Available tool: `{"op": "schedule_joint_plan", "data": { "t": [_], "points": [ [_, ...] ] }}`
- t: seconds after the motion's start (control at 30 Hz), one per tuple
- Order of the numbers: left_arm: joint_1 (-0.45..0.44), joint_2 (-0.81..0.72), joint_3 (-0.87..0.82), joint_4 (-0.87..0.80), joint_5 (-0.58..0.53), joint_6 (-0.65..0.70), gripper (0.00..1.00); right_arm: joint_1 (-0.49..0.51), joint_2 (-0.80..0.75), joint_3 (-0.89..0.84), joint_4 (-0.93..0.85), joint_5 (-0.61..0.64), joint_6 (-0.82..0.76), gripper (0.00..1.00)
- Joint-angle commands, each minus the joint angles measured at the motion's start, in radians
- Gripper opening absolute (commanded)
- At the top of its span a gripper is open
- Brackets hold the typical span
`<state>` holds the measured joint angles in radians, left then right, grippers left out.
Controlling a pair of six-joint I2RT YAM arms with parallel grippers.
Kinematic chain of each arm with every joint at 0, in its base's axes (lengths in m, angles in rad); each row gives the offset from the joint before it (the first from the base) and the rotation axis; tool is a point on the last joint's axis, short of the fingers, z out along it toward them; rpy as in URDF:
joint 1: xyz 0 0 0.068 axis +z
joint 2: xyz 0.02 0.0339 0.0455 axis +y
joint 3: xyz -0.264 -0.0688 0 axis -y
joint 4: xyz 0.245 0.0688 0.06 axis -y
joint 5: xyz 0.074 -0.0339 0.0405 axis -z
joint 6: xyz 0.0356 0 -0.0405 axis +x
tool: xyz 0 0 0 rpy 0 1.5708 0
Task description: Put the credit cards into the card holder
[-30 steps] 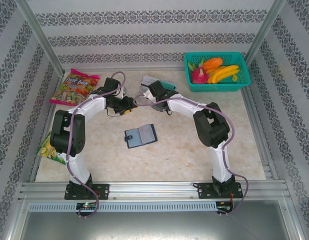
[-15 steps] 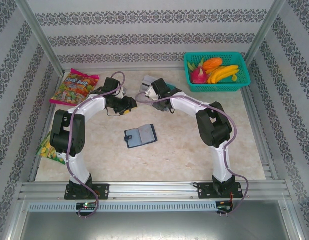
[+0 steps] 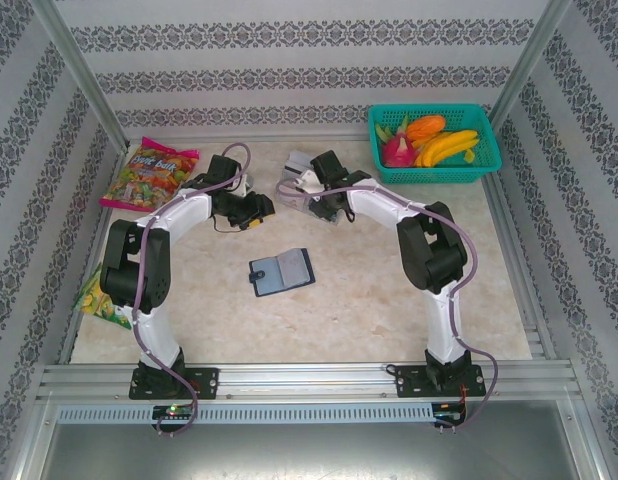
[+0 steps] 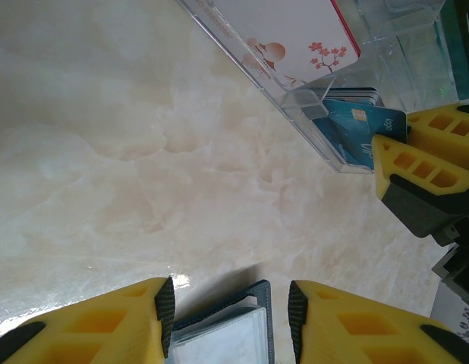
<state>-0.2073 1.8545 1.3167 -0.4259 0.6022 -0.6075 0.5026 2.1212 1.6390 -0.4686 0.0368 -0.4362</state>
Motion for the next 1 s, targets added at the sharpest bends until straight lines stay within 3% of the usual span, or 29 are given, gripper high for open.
{"op": "schedule_joint_plan", "data": {
  "t": [0.0,0.37,0.67,0.8,0.97],
  "points": [
    [0.008,0.003,-0.001,0.021,0.019,-0.005,0.47,-0.018,-0.037,0.014,-0.062,-0.043,0.035,0.19],
    [0.008,-0.006,-0.004,0.024,0.019,-0.011,0.46,-0.033,0.001,0.075,-0.103,-0.075,0.042,0.29],
    [0.008,-0.005,-0.007,0.032,0.022,-0.016,0.47,-0.039,0.026,0.107,-0.134,-0.086,0.039,0.31],
    [0.008,-0.002,-0.005,0.033,0.022,-0.019,0.47,-0.020,0.013,0.062,-0.101,-0.056,0.027,0.58],
    [0.006,0.000,-0.001,0.042,0.033,-0.026,0.47,-0.010,0.044,0.085,-0.097,0.062,0.017,0.71]
  ]
}}
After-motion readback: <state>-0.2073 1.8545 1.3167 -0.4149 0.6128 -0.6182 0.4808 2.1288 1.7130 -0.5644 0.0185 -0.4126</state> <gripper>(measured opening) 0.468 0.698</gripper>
